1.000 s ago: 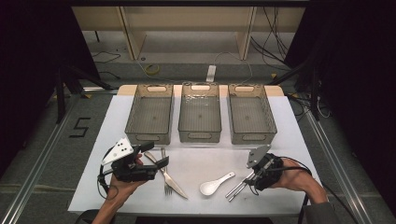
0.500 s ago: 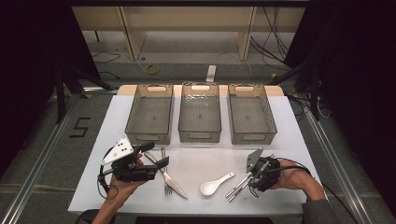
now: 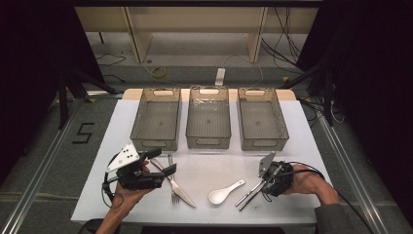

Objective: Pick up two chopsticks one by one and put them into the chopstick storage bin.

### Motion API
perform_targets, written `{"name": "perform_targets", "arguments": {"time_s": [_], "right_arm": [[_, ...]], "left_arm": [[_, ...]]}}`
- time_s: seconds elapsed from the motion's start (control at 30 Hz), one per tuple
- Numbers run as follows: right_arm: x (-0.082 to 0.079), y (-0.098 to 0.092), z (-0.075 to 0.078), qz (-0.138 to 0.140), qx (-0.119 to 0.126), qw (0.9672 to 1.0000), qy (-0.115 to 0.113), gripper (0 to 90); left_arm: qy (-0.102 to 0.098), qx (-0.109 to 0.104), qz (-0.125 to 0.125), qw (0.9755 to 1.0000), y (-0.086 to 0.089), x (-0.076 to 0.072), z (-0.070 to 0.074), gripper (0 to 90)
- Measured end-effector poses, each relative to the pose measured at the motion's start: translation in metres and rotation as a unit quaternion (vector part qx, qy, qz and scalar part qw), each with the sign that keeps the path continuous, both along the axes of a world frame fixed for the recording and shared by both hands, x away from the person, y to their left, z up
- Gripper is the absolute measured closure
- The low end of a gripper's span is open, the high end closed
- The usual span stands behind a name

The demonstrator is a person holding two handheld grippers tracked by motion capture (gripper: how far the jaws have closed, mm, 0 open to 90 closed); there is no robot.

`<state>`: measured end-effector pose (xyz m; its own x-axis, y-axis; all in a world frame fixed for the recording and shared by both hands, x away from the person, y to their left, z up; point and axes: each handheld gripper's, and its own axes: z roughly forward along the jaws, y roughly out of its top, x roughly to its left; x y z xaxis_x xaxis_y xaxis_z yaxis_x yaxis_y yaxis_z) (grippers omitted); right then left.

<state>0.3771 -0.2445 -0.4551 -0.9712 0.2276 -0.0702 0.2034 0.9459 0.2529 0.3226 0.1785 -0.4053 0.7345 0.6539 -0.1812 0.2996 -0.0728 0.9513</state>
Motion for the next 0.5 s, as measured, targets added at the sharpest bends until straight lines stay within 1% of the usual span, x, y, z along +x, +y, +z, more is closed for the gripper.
{"name": "perform_targets", "arguments": {"time_s": [0.13, 0.17, 0.2, 0.23, 0.27, 0.3, 0.33, 0.37, 0.4, 0.43, 0.47, 0.5], "right_arm": [[-0.0003, -0.0002, -0.0002, 0.002, -0.006, 1.0000, 0.002, 53.8], [-0.0016, 0.0009, 0.0015, -0.006, -0.015, 0.9998, 0.011, 54.5], [-0.0019, 0.0012, 0.0015, -0.003, -0.019, 0.9998, 0.009, 55.1], [-0.0017, 0.0012, 0.0012, 0.007, -0.023, 0.9997, 0.007, 55.5], [-0.0027, 0.0022, 0.0017, 0.003, -0.027, 0.9996, 0.010, 56.4], [-0.0031, 0.0030, 0.0015, 0.009, -0.030, 0.9995, 0.009, 58.4], [-0.0031, 0.0030, 0.0015, 0.009, -0.030, 0.9995, 0.009, 58.4], [-0.0042, 0.0041, 0.0024, 0.003, -0.036, 0.9993, 0.014, 59.0], [-0.0034, 0.0042, 0.0019, 0.011, -0.037, 0.9992, 0.011, 59.5], [-0.0034, 0.0048, 0.0018, 0.009, -0.037, 0.9992, 0.011, 59.8], [-0.0038, 0.0061, 0.0027, 0.000, -0.044, 0.9989, 0.019, 60.2], [-0.0038, 0.0061, 0.0027, 0.000, -0.044, 0.9989, 0.019, 61.2]], "left_arm": [[0.001, 0.001, -0.002, 1.0000, -0.0005, 0.0000, 0.0001, 18.3], [0.001, 0.001, -0.002, 1.0000, -0.0006, 0.0000, 0.0000, 18.3], [0.001, 0.001, -0.002, 1.0000, -0.0006, 0.0001, 0.0000, 18.3], [0.000, 0.001, -0.002, 1.0000, -0.0005, 0.0001, 0.0001, 18.3], [0.000, 0.001, -0.002, 1.0000, -0.0004, 0.0002, 0.0001, 18.3], [0.000, 0.001, -0.001, 1.0000, -0.0003, 0.0003, 0.0001, 18.4], [0.000, 0.000, -0.001, 1.0000, -0.0002, 0.0002, 0.0001, 18.4], [0.000, 0.000, -0.001, 1.0000, -0.0001, 0.0001, 0.0002, 18.3], [0.000, 0.001, -0.001, 1.0000, -0.0001, 0.0001, 0.0002, 18.3], [0.000, 0.001, -0.001, 1.0000, -0.0002, 0.0002, 0.0002, 18.3], [0.000, 0.002, -0.001, 1.0000, -0.0002, 0.0000, 0.0003, 18.4], [0.000, 0.002, 0.000, 1.0000, -0.0002, -0.0001, 0.0003, 18.4]]}}
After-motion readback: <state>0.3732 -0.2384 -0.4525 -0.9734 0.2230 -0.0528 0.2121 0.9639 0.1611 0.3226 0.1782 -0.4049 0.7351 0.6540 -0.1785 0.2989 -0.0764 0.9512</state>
